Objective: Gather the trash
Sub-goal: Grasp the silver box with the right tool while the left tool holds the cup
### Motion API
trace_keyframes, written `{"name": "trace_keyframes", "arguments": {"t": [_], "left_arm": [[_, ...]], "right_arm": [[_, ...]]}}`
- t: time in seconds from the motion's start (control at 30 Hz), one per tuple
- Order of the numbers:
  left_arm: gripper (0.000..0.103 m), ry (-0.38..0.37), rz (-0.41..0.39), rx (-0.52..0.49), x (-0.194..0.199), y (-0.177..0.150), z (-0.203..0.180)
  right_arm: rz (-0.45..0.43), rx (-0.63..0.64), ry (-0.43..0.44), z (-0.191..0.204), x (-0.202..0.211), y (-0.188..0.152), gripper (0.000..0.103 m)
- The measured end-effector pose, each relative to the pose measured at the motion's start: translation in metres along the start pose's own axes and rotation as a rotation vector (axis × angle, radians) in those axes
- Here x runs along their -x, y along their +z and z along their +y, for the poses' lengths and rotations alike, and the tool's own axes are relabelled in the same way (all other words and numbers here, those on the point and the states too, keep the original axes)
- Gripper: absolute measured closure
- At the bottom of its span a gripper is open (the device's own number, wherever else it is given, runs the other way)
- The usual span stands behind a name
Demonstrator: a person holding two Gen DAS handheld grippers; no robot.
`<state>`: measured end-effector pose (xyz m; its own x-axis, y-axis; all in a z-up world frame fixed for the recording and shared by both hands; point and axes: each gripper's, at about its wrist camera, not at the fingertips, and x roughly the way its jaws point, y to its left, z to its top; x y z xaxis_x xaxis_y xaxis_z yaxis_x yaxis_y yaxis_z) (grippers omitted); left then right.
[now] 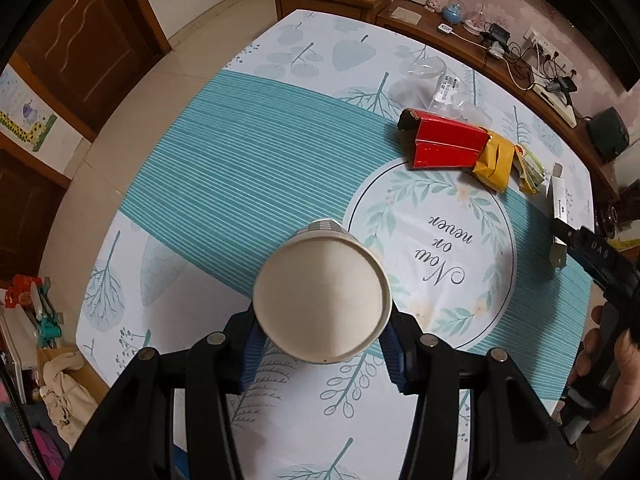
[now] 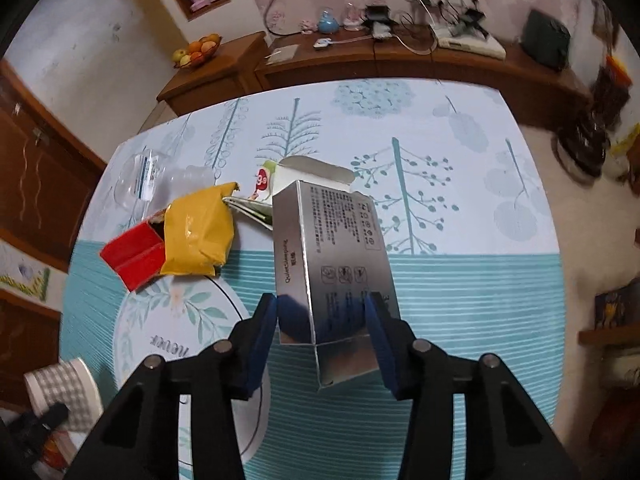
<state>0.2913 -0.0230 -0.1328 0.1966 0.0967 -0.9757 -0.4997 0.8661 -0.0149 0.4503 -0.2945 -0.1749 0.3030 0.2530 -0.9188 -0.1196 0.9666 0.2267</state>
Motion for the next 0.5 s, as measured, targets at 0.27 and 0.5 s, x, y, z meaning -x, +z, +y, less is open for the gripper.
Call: {"name": "trace_keyframes", "arguments": {"t": [0.27,0.5], "left_arm": [[0.054,-0.012,-0.008,-0.015,-0.007,0.006,-0.007],[0.054,-0.015,-0.009,-0.001,-0.012,0.019,-0.006]], "right_arm": [[0.026,-0.113,-0.048,-0.01,-0.014,0.015,0.035],[0.051,-0.14,-0.116,-0.007,-0.036,0.023,0.036]]}}
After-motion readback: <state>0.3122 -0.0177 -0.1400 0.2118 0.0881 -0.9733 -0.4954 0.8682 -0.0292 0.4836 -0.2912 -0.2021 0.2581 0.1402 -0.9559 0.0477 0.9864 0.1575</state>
